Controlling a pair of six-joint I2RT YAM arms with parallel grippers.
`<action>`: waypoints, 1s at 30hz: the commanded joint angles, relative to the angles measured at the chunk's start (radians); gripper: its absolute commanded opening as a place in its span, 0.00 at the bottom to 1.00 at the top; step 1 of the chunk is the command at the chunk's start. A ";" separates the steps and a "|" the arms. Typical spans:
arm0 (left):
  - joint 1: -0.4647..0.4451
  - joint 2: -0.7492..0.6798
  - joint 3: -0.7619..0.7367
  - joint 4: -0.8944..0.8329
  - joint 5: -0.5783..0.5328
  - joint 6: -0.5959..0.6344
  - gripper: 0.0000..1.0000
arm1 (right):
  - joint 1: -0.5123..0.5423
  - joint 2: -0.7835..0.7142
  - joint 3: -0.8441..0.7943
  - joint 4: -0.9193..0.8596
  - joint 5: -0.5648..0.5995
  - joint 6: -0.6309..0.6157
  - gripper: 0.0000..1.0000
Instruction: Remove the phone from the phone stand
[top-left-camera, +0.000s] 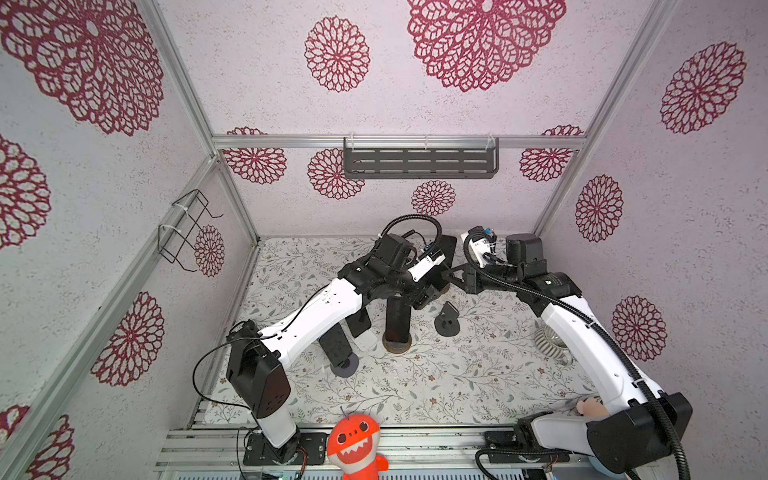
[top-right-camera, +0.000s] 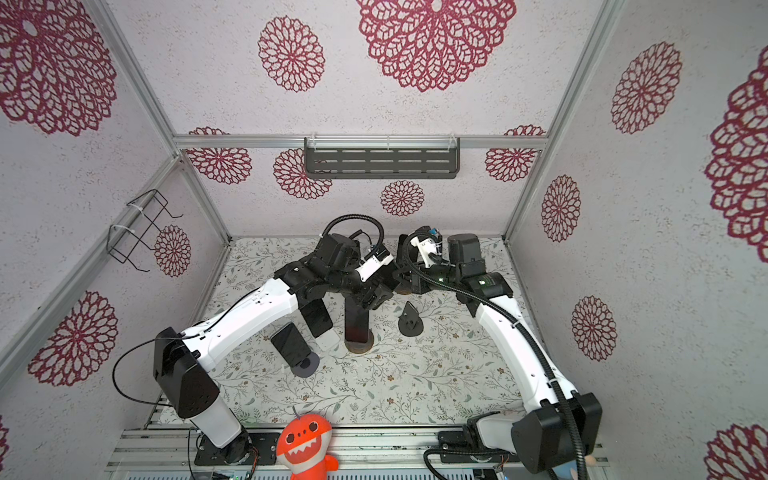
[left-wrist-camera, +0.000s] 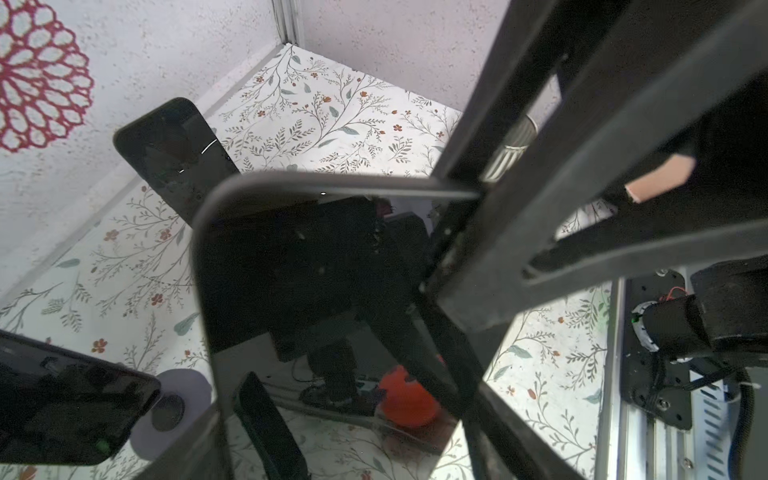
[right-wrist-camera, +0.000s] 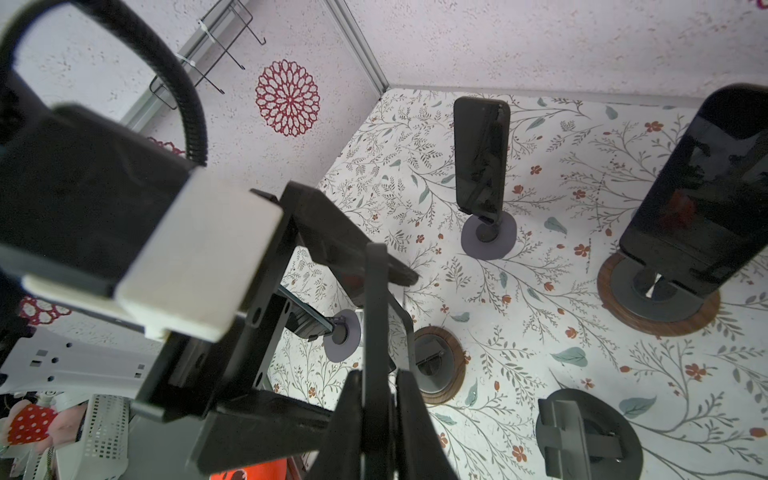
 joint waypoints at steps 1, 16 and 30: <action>-0.004 0.018 0.032 0.002 -0.017 -0.001 0.74 | 0.006 -0.053 0.009 0.039 -0.045 -0.016 0.00; -0.002 0.007 0.056 0.001 -0.054 -0.055 0.46 | 0.002 -0.051 0.004 0.029 -0.038 -0.033 0.40; 0.041 -0.033 0.093 -0.010 -0.055 -0.140 0.43 | -0.067 -0.121 -0.044 -0.004 0.240 -0.019 0.63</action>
